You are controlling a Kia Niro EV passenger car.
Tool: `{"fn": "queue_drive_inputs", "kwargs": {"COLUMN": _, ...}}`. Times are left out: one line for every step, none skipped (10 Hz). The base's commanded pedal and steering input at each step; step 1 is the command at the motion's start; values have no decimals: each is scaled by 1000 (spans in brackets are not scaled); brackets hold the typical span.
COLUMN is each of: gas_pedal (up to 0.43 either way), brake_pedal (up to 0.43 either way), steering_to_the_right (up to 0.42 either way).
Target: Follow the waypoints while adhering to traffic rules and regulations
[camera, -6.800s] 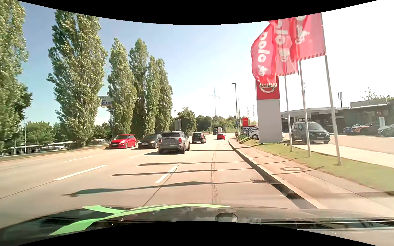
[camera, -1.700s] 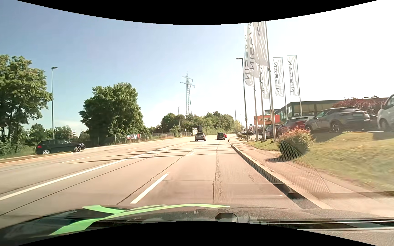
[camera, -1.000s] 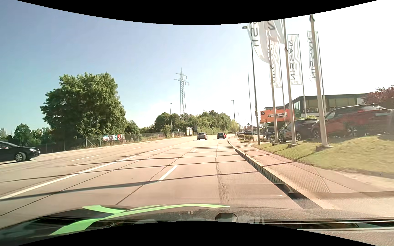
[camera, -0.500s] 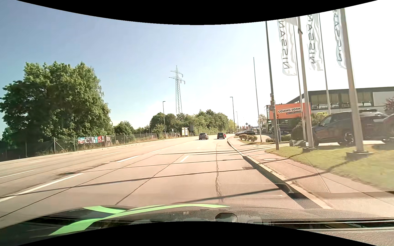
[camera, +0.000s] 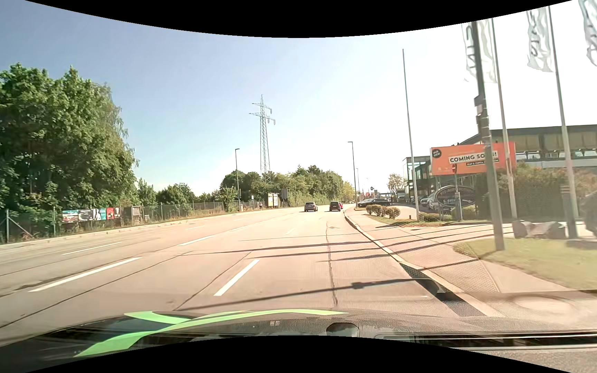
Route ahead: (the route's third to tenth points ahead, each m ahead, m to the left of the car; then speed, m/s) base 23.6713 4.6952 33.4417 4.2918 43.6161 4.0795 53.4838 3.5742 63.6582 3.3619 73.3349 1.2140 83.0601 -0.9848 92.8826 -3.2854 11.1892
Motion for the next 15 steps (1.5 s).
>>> {"fn": "queue_drive_inputs", "kwargs": {"gas_pedal": 189, "brake_pedal": 0, "steering_to_the_right": 6}}
{"fn": "queue_drive_inputs", "kwargs": {"gas_pedal": 189, "brake_pedal": 0, "steering_to_the_right": 6}}
{"fn": "queue_drive_inputs", "kwargs": {"gas_pedal": 189, "brake_pedal": 0, "steering_to_the_right": 6}}
{"fn": "queue_drive_inputs", "kwargs": {"gas_pedal": 189, "brake_pedal": 0, "steering_to_the_right": 6}}
{"fn": "queue_drive_inputs", "kwargs": {"gas_pedal": 189, "brake_pedal": 0, "steering_to_the_right": 6}}
{"fn": "queue_drive_inputs", "kwargs": {"gas_pedal": 189, "brake_pedal": 0, "steering_to_the_right": 6}}
{"fn": "queue_drive_inputs", "kwargs": {"gas_pedal": 177, "brake_pedal": 0, "steering_to_the_right": 6}}
{"fn": "queue_drive_inputs", "kwargs": {"gas_pedal": 177, "brake_pedal": 0, "steering_to_the_right": 6}}
{"fn": "queue_drive_inputs", "kwargs": {"gas_pedal": 177, "brake_pedal": 0, "steering_to_the_right": 6}}
{"fn": "queue_drive_inputs", "kwargs": {"gas_pedal": 157, "brake_pedal": 0, "steering_to_the_right": 6}}
{"fn": "queue_drive_inputs", "kwargs": {"gas_pedal": 130, "brake_pedal": 0, "steering_to_the_right": 6}}
{"fn": "queue_drive_inputs", "kwargs": {"gas_pedal": 130, "brake_pedal": 0, "steering_to_the_right": 6}}
{"fn": "queue_drive_inputs", "kwargs": {"gas_pedal": 130, "brake_pedal": 0, "steering_to_the_right": 6}}
{"fn": "queue_drive_inputs", "kwargs": {"gas_pedal": 130, "brake_pedal": 0, "steering_to_the_right": 6}}
{"fn": "queue_drive_inputs", "kwargs": {"gas_pedal": 130, "brake_pedal": 0, "steering_to_the_right": 6}}
